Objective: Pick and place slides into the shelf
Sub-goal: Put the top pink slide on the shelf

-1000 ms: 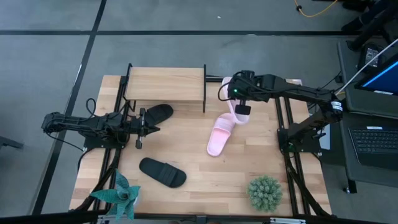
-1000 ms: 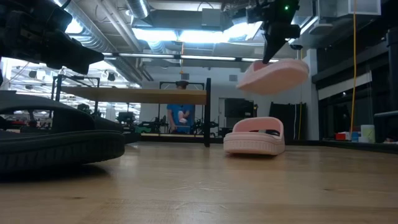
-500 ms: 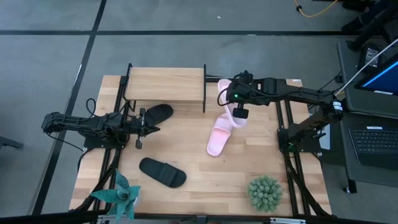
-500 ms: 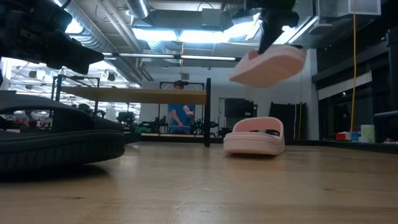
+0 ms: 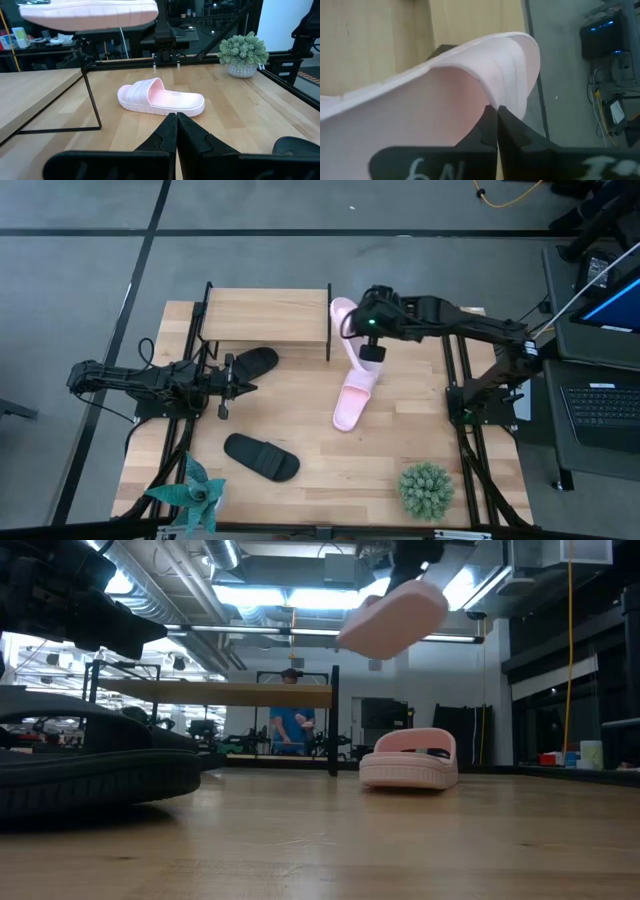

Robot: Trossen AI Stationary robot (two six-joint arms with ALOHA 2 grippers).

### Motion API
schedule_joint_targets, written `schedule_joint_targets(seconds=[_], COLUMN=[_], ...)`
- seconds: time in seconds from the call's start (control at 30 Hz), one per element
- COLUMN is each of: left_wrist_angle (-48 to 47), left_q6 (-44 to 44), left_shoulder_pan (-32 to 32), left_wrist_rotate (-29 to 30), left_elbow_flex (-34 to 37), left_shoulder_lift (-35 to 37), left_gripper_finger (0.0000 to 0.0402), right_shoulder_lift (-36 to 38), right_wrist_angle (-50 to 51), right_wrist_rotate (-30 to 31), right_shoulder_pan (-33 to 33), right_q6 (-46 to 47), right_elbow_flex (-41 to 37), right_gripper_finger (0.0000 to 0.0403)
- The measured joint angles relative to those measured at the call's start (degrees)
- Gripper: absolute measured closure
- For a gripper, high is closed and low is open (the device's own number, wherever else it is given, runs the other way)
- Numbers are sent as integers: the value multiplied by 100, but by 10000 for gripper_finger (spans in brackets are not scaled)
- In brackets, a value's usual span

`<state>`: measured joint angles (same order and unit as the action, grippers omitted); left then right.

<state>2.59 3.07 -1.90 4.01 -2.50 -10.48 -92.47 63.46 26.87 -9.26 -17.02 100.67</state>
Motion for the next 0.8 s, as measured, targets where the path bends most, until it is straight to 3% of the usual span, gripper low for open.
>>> schedule_joint_targets(seconds=[0.5,0.8], left_wrist_angle=[-52,-57], left_q6=[7,13], left_shoulder_pan=[1,0], left_wrist_rotate=[1,274], left_elbow_flex=[0,0], left_shoulder_lift=[-1,0], left_gripper_finger=[401,401], right_shoulder_lift=[-2313,-2571], right_wrist_angle=[1142,969], right_wrist_rotate=[-251,-258], right_shoulder_pan=[-386,-493], right_q6=[-393,-555], right_elbow_flex=[3429,3324], right_gripper_finger=[402,402])
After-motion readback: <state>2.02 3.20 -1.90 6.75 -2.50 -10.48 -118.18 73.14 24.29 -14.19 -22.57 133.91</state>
